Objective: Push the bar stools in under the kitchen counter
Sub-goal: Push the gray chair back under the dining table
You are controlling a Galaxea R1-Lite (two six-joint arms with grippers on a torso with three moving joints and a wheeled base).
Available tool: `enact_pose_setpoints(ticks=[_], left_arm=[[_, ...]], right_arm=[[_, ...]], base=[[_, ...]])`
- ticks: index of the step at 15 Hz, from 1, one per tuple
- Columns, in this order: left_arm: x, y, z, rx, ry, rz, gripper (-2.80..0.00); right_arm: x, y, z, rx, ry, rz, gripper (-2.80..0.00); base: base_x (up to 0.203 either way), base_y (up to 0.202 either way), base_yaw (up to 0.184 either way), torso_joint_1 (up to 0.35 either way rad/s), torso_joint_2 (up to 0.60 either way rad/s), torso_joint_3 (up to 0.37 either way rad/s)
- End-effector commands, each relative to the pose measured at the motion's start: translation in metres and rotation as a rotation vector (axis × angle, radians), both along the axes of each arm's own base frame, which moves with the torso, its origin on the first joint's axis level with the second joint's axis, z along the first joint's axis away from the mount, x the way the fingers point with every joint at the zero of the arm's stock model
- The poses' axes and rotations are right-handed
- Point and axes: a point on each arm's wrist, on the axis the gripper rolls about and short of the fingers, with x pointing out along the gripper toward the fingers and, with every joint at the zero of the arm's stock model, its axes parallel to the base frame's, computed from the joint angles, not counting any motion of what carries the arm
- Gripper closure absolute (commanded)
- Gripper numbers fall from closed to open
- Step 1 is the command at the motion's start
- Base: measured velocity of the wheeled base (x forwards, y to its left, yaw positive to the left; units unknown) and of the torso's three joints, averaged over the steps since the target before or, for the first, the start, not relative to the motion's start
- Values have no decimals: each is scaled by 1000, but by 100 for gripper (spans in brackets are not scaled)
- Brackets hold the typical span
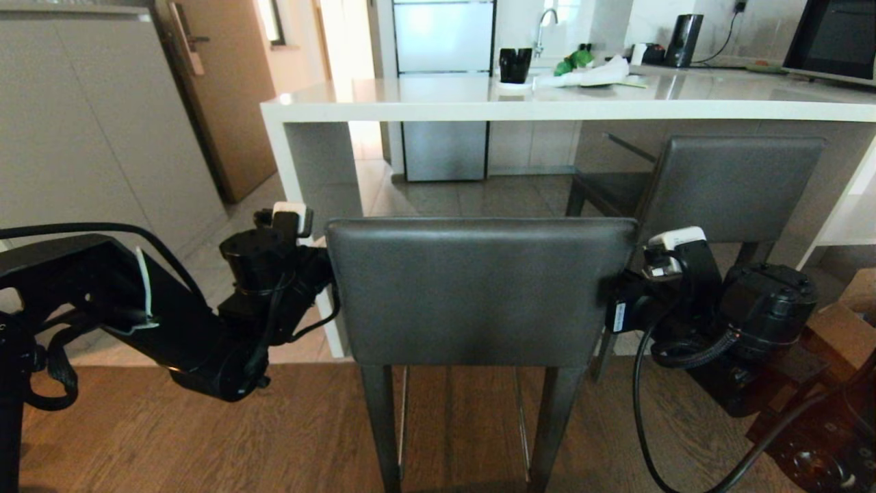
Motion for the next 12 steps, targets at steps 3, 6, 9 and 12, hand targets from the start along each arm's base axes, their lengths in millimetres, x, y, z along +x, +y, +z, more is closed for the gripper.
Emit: enact_pose_setpoints(ticks=[3, 6, 9, 12], left_arm=[[-3, 14, -8, 4, 11, 34, 0], [-7, 15, -10, 7, 13, 34, 0], [-3, 15, -8, 5, 3, 36, 0], [7, 12, -3, 3, -7, 37, 0]], right_arm=[[29, 11, 7, 25, -64, -15, 0], [52, 19, 18, 31, -110, -25, 0], [58, 15, 15, 21, -97, -41, 0], [60, 4, 11, 15, -83, -70, 0]], base=[[0, 0, 0, 0, 0, 0], [0, 0, 0, 0, 0, 0], [0, 0, 0, 0, 0, 0], [0, 0, 0, 0, 0, 0]])
